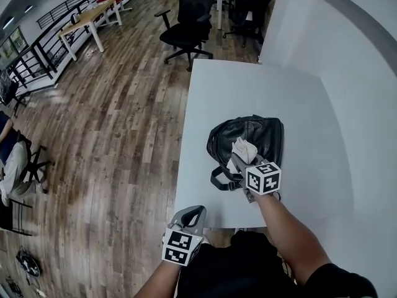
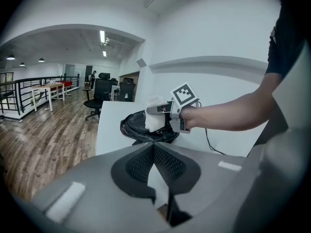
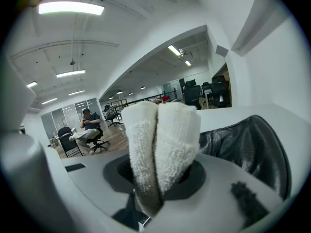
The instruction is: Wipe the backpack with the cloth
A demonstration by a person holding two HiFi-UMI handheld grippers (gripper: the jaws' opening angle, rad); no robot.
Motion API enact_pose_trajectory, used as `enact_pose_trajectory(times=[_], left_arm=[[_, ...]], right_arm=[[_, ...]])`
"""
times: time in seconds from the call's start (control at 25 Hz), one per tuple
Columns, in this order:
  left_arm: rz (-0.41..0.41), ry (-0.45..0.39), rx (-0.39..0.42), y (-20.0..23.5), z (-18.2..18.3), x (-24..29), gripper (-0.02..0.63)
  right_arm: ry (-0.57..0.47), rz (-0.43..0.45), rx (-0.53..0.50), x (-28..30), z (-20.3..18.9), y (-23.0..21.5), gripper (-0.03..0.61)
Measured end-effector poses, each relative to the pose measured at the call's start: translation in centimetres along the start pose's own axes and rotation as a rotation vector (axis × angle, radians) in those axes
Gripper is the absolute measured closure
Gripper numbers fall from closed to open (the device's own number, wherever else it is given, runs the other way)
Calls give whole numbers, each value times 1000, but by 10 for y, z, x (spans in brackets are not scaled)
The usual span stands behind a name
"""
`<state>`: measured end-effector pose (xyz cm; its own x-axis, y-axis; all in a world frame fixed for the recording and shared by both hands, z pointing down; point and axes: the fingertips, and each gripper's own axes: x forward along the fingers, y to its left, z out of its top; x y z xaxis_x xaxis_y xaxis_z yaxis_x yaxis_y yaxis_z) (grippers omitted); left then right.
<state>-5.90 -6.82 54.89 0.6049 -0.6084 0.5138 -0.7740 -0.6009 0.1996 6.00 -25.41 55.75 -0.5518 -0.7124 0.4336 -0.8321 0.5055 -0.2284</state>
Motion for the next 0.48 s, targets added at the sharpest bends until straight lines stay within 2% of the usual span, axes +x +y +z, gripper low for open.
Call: enact_pose_trajectory(times=[0.48], left_arm=[[-81, -1, 47, -31, 7, 11, 607]], right_arm=[[-50, -96, 29, -50, 5, -37, 477]])
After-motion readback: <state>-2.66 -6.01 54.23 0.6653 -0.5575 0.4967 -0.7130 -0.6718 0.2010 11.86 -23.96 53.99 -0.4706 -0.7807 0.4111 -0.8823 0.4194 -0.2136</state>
